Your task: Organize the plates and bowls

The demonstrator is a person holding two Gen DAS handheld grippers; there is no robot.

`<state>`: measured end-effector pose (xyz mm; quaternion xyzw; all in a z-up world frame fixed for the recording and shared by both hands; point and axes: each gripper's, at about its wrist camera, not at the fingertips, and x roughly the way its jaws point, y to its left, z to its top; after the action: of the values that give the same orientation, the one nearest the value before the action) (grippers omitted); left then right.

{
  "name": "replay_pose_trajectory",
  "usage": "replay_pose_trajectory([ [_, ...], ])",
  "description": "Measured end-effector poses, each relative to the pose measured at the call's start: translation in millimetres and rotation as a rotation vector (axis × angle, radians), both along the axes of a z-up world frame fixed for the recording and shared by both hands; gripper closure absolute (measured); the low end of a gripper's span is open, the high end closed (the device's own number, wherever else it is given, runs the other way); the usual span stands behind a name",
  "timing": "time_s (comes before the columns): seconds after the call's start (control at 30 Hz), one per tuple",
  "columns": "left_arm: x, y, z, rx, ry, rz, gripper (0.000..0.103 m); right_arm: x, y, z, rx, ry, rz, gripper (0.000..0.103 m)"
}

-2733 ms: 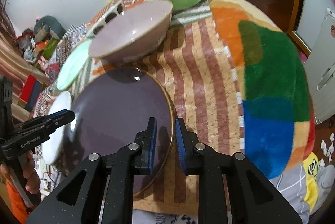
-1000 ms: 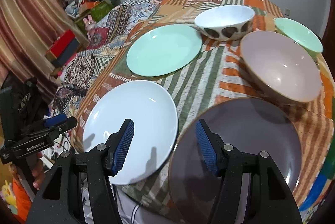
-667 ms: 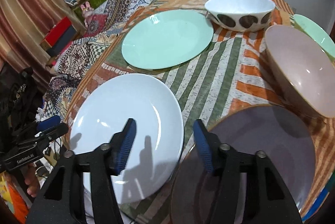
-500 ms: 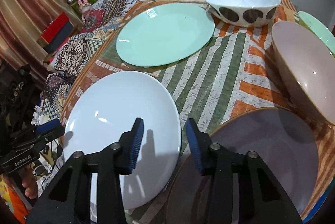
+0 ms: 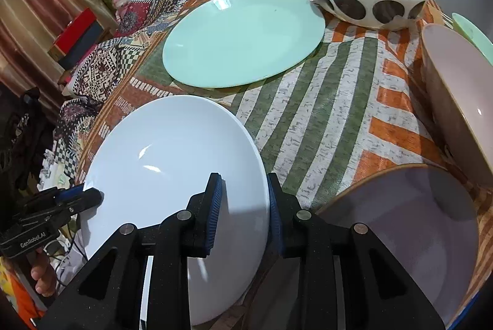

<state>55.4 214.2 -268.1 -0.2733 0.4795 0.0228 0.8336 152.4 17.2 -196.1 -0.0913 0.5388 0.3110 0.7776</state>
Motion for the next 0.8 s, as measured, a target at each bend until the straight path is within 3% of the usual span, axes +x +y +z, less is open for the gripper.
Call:
replay_pose_trajectory([
  [0.5,-8.6,-10.8,13.8,0.06,0.019,0.023,0.081,-7.0,-5.7,6.9,0.035,0.021,-0.036,0.079],
  [0.8,-14.9,-15.5,42.1,0.12,-0.037,0.04,0.081,-14.4,-6.4,27.0,0.072,-0.031,-0.027,0.079],
])
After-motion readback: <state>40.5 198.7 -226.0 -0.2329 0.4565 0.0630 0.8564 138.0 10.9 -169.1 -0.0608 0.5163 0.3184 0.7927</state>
